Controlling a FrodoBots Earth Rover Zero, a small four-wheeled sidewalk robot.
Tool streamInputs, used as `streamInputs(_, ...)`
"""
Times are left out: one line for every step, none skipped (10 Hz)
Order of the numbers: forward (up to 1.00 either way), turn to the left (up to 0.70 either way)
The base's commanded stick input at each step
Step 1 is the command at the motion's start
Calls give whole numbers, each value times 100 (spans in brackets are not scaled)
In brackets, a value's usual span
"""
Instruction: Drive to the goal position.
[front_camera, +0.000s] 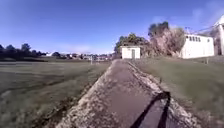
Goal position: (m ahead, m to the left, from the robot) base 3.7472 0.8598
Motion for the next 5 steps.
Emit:
streamInputs(100, -39)
streamInputs(100, -37)
streamInputs(100, 0)
streamInputs(100, 0)
streamInputs(100, 0)
